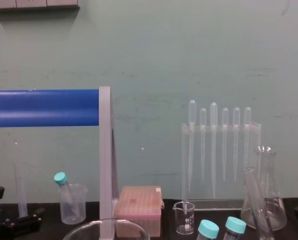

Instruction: Hold the test tube with one hand and immerse one end into the beaker, then return it to the test tube rack.

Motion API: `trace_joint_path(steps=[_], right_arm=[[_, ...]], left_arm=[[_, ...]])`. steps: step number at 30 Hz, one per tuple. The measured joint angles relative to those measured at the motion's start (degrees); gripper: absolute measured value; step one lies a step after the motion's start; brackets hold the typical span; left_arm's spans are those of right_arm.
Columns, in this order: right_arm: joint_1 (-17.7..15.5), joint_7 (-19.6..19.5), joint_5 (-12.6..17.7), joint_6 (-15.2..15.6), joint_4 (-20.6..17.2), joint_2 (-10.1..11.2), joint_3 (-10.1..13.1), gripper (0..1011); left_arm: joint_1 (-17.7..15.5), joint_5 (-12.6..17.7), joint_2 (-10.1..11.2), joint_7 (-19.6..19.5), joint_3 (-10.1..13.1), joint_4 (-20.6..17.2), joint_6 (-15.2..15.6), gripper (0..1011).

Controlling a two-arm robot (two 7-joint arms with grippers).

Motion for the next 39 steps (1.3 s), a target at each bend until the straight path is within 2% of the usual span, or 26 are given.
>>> trace_joint_path(steps=[2,5,6,8,9,10,12,13,15,16,19,23,27,32,39], right_arm=[[0.0,0.1,0.0,0.0,0.0,0.0,0.1,1000],[-0.5,2.4,3.7,-0.9,-0.4,-0.5,2.2,1000],[-0.8,4.9,7.2,-1.7,-1.0,-0.7,3.8,1000],[-1.3,9.0,12.1,-3.2,-2.1,-0.9,5.7,1000],[-1.4,10.6,13.7,-3.7,-2.5,-0.9,6.4,1000],[-1.4,10.6,13.7,-3.7,-2.5,-0.9,6.4,1000],[-1.7,17.0,19.5,-5.8,-4.3,-0.9,8.4,1000],[-1.7,17.0,19.5,-5.8,-4.3,-0.9,8.4,1000],[-1.7,22.9,23.5,-7.5,-6.0,-0.8,9.6,1000],[-1.7,22.9,23.5,-7.5,-6.0,-0.8,9.6,1000],[-1.4,30.1,26.3,-8.9,-7.7,-0.2,9.8,1000],[-0.9,35.2,26.9,-9.2,-8.3,0.4,8.9,1000],[0.0,39.5,26.0,-8.4,-7.9,0.8,7.2,1000],[0.8,41.4,24.2,-6.6,-6.6,0.8,5.6,1000],[1.9,42.1,21.9,-4.0,-4.1,-0.1,4.0,1000]], left_arm=[[0.0,0.0,0.0,0.0,0.0,0.0,0.0,1000],[0.0,0.0,0.0,0.0,0.0,0.0,0.0,1000],[0.0,0.0,0.0,0.0,0.0,0.0,0.0,1000],[0.0,0.0,0.0,0.0,0.0,0.0,0.0,1000],[0.0,0.0,0.0,0.0,0.0,0.0,0.0,1000],[0.0,0.0,0.0,0.0,0.0,0.0,0.0,1000],[0.0,0.0,0.0,0.0,0.0,0.0,0.0,1000],[0.0,0.0,0.0,0.0,0.0,0.0,0.0,1000],[0.0,0.0,0.0,0.0,0.0,0.0,0.0,1000],[0.0,0.0,0.0,0.0,0.0,0.0,0.0,1000],[0.0,0.0,0.0,0.0,0.0,0.0,0.0,1000],[0.0,0.0,0.0,0.0,0.0,0.0,0.0,1000],[0.0,0.0,0.0,0.0,0.0,0.0,0.0,1000],[0.0,0.0,0.0,0.0,0.0,0.0,0.0,1000],[0.0,0.0,0.0,0.0,0.0,0.0,0.0,1000]])
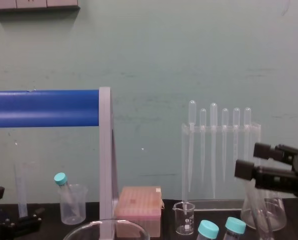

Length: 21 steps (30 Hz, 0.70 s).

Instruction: Hold the test tube with one hand and immerse one end into the beaker, then return it to the test tube rack.

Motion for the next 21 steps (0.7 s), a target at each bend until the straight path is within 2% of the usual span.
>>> trace_joint_path(steps=[6,21], right_arm=[[0.9,0.0,-1.0,1.3,2.2,-0.9,-0.8,1000],[1.1,0.0,-2.0,2.8,3.2,-1.4,-1.5,1000]], left_arm=[[0.0,0.0,0.0,0.0,0.0,0.0,0.0,1000],[0.0,0.0,0.0,0.0,0.0,0.0,0.0,1000]])
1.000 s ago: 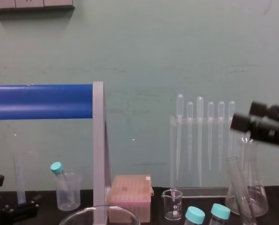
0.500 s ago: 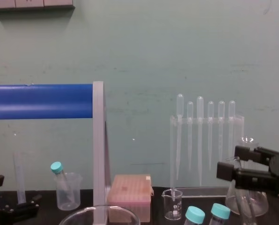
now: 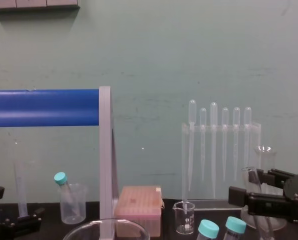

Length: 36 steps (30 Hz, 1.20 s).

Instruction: Hold the test tube with one hand and immerse one end into the beaker, then return it to the test tube rack.

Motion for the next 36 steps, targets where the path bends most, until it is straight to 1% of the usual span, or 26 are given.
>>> trace_joint_path(steps=[8,22,24,28,29,32,33,35,36], right_arm=[[0.1,0.0,-0.7,-0.7,0.3,-0.2,-0.1,1000],[0.1,0.0,-0.6,-0.7,0.3,-0.2,0.0,1000],[0.1,0.0,-0.6,-0.7,0.3,-0.2,0.0,979],[0.1,0.0,-0.6,-0.6,0.3,-0.2,0.0,885],[0.1,0.0,-0.6,-0.6,0.3,-0.2,0.0,848],[0.1,0.0,-0.6,-0.6,0.3,-0.2,0.0,795],[0.1,-0.1,-0.6,-0.6,0.3,-0.2,0.0,739],[0.1,-0.1,-0.6,-0.6,0.2,-0.2,0.0,707],[0.1,-0.1,-0.6,-0.6,0.2,-0.2,0.0,651]], left_arm=[[0.0,0.0,0.0,0.0,0.0,0.0,0.0,1000],[0.0,0.0,0.0,0.0,0.0,0.0,0.0,1000],[0.0,0.0,0.0,0.0,0.0,0.0,0.0,1000],[0.0,0.0,0.0,0.0,0.0,0.0,0.0,1000],[0.0,0.0,0.0,0.0,0.0,0.0,0.0,1000],[0.0,0.0,0.0,0.0,0.0,0.0,0.0,1000],[0.0,0.0,0.0,0.0,0.0,0.0,0.0,1000],[0.0,0.0,0.0,0.0,0.0,0.0,0.0,1000],[0.0,0.0,0.0,0.0,0.0,0.0,0.0,1000]])
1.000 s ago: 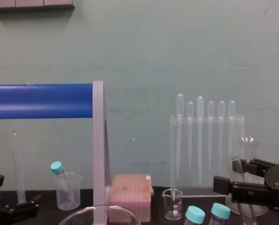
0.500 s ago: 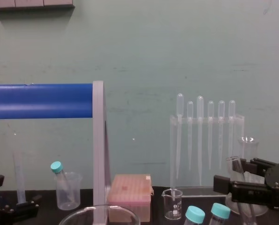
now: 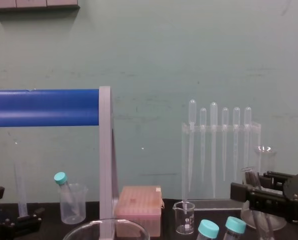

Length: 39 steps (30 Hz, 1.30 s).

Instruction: Hold the test tube with one hand and immerse one end into the beaker, then return it to the test tube rack.

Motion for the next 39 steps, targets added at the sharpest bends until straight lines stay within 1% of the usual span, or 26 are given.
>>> trace_joint_path(steps=[2,3,5,6,10,11,14,28,31,32,35,39], right_arm=[[0.0,0.0,0.0,0.0,0.0,0.0,0.0,604],[0.0,0.0,0.0,0.0,0.0,0.0,0.0,542],[0.0,0.0,0.0,0.0,0.0,0.0,0.0,508],[0.0,0.0,0.0,0.0,0.0,0.0,0.0,449],[0.0,0.0,0.0,0.0,0.0,0.0,0.0,362],[0.0,0.0,0.0,0.0,0.0,0.0,0.0,303],[0.0,0.0,0.1,0.0,0.0,0.0,0.0,229],[0.0,0.0,0.0,0.0,0.0,0.0,0.0,225],[0.0,0.3,1.1,0.5,0.0,-0.1,0.3,225],[0.0,0.6,2.1,0.8,0.0,-0.2,0.7,226],[0.0,1.2,4.0,1.3,-0.3,-0.4,1.2,225],[0.0,1.7,5.8,1.7,-1.0,-0.4,1.9,226]], left_arm=[[0.0,0.0,0.0,0.0,0.0,0.0,0.0,1000],[0.0,0.0,0.0,0.0,0.0,0.0,0.0,1000],[0.0,0.0,0.0,0.0,0.0,0.0,0.0,1000],[0.0,0.0,0.0,0.0,0.0,0.0,0.0,1000],[0.0,0.0,0.0,0.0,0.0,0.0,0.0,1000],[0.0,0.0,0.0,0.0,0.0,0.0,0.0,1000],[0.0,0.0,0.0,0.0,0.0,0.0,0.0,1000],[0.0,0.0,0.0,0.0,0.0,0.0,0.0,1000],[0.0,0.0,0.0,0.0,0.0,0.0,0.0,1000],[0.0,0.0,0.0,0.0,0.0,0.0,0.0,1000],[0.0,0.0,0.0,0.0,0.0,0.0,0.0,1000],[0.0,0.0,0.0,0.0,0.0,0.0,0.0,1000]])
